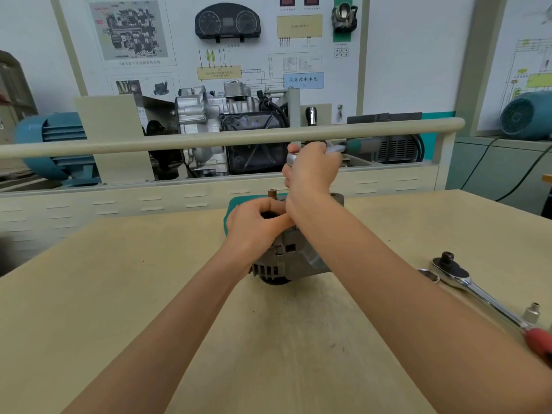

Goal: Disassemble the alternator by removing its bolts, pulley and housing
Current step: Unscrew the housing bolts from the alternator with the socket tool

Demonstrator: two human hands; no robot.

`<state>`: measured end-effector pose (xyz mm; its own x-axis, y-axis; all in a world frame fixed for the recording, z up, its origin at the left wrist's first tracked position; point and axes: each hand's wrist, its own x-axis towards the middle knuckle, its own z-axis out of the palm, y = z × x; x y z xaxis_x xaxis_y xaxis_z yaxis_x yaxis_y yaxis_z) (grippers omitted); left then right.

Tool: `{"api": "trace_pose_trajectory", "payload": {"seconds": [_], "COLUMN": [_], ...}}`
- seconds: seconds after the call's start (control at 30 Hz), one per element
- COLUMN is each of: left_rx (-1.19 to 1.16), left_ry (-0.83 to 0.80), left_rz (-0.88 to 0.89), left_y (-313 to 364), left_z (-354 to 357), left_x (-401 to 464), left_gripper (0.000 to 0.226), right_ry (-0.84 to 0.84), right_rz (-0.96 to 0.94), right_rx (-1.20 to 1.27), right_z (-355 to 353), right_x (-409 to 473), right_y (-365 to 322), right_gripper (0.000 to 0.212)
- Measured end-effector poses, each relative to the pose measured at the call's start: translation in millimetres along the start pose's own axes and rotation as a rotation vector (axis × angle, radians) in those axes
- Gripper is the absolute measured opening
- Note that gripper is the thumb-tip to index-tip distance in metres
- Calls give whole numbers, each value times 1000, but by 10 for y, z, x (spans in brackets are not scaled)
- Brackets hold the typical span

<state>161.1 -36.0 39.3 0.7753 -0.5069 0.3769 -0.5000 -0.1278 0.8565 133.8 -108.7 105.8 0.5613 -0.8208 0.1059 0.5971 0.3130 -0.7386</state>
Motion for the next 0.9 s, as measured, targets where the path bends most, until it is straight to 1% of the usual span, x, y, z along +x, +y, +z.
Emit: {"api": "trace_pose_trajectory", "payload": {"seconds": [0.07,0.17,0.23,0.27,0.33,0.43,0.5,0.57,0.6,0.63,0.67,0.7,0.8,0.9], "left_rx": [11,6,-18,-31,-54,-78,-75,-70,-67,-62,-53,-44,-31,-54], "left_ry": [-32,-109,-142,-150,-152,-115,-76,-30,-12,-2,-2,-9,-81,-164], "left_rz": [6,0,-5,-14,-25,-34,-45,-61,-69,-70,-63,-53,-37,-30], "left_y": [11,11,16,17,15,10,11,1,-3,-8,-11,-11,-1,-6], "left_z": [-11,-50,-81,-90,-94,-65,-38,-16,-8,1,7,7,-34,-98], "left_x": [-9,-3,-4,-7,-11,-12,-7,13,19,21,21,19,11,13], "left_gripper": [2,23,27,27,26,24,23,16,12,8,7,6,23,25], "right_ry": [-98,-292,-418,-453,-462,-405,-274,-84,-14,16,8,-30,-218,-369], "right_rz": [122,321,401,420,415,355,253,90,18,-19,-11,36,238,372], "right_rx": [-50,-139,-130,-122,-118,-118,-112,-73,-50,-37,-40,-62,-146,-97], "right_z": [-22,-75,-100,-109,-125,-128,-96,-49,-26,-12,-5,-9,-47,-97], "right_x": [10,80,119,122,108,91,58,13,-1,-7,-6,-2,46,115], "right_y": [-53,-153,-178,-181,-184,-170,-122,-52,-20,-2,-6,-27,-116,-153], "right_gripper": [24,34,33,31,31,34,32,23,20,18,19,22,33,33]}}
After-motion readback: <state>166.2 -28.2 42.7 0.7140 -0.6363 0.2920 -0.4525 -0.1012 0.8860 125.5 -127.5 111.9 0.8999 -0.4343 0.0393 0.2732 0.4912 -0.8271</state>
